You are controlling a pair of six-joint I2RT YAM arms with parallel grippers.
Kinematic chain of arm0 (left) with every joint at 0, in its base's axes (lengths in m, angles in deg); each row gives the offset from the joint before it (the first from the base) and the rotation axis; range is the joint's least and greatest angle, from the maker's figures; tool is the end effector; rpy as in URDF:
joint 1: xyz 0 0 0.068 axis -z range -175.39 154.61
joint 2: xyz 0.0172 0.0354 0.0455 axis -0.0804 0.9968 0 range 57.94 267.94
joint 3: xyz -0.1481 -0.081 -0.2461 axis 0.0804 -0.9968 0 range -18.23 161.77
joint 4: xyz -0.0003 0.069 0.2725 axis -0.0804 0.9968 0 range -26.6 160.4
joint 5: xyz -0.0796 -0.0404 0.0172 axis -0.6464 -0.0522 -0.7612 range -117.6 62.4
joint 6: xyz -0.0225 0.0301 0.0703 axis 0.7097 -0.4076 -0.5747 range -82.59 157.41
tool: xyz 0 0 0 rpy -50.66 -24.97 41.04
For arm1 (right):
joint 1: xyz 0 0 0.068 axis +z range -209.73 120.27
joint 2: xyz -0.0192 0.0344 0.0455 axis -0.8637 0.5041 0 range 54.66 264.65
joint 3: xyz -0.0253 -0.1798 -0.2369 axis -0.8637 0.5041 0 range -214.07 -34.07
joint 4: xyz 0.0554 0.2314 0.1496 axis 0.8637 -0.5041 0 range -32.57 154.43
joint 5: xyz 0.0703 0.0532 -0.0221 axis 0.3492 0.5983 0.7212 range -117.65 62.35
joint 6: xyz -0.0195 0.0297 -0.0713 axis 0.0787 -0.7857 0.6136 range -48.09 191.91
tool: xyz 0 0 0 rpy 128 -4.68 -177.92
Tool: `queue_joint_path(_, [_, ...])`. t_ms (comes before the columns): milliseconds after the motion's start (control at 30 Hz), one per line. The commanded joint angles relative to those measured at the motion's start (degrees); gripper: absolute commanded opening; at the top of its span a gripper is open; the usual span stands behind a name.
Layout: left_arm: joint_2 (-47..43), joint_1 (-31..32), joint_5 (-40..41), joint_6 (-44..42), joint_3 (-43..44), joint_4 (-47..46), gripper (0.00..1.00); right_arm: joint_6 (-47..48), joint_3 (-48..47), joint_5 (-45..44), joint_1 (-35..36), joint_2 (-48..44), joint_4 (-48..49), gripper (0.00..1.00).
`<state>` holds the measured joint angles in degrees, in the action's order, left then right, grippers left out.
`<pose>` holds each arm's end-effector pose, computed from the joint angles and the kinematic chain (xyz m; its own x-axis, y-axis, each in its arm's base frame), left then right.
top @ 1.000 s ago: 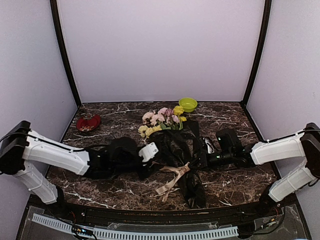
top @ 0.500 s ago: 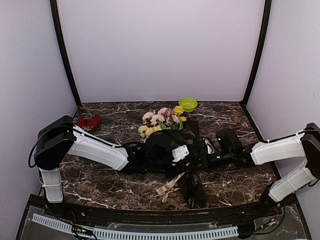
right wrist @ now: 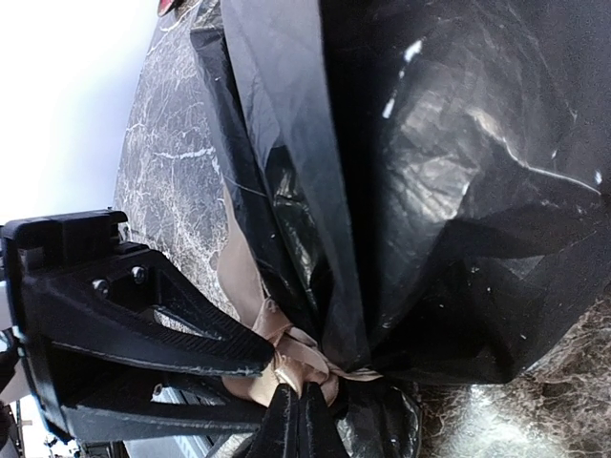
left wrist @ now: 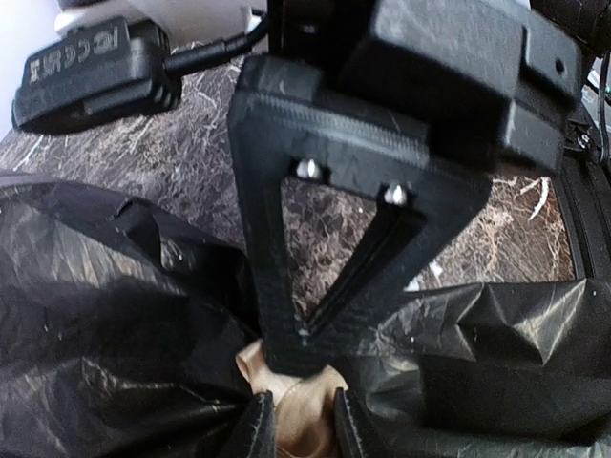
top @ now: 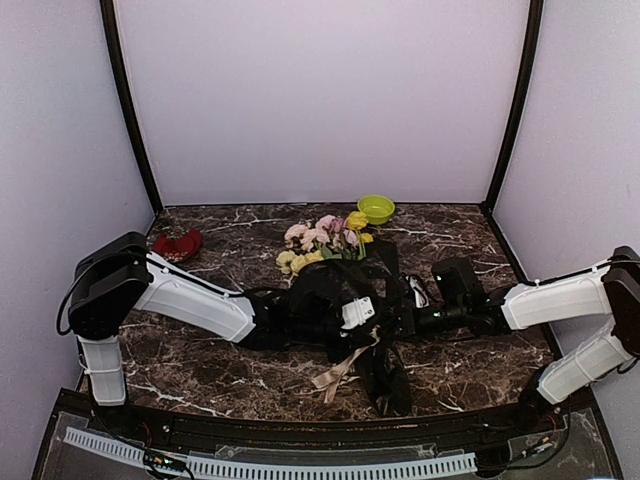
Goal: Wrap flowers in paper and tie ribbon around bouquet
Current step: Adjust the ribbon on the folded bouquet.
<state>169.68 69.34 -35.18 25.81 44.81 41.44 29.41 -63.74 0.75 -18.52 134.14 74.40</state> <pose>0.1946 -0.4334 0.1591 0.0021 0.4623 -0.8867 0.9660 0.2284 0.1214 0.1948 0.2140 0.1486 -0.9325 -0.0267 -0.3602 -0.3042 0.5957 0.7433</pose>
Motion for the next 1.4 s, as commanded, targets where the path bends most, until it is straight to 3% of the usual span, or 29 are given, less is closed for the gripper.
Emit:
queue_joint_path(0, [-3.8, -0.1, 0.2, 0.9, -2.4, 0.4, 0.21, 0.4, -1.1, -0.7, 0.4, -1.2, 0.4, 0.00])
queue_joint_path(500, [-5.3, -0.1, 0.0, 2.1, -6.8, -0.7, 0.18, 2.1, -1.7, -3.0, 0.2, -3.6, -3.3, 0.00])
queue_joint_path(700, [-5.3, -0.1, 0.0, 2.1, -7.6, -2.0, 0.01, 1.9, -1.1, -3.2, 0.1, -4.3, -3.6, 0.00])
queue_joint_path(1367, [-5.5, -0.1, -2.1, 1.9, -9.5, -2.8, 0.00, 0.7, 2.9, -5.7, -3.4, -9.5, -4.3, 0.00])
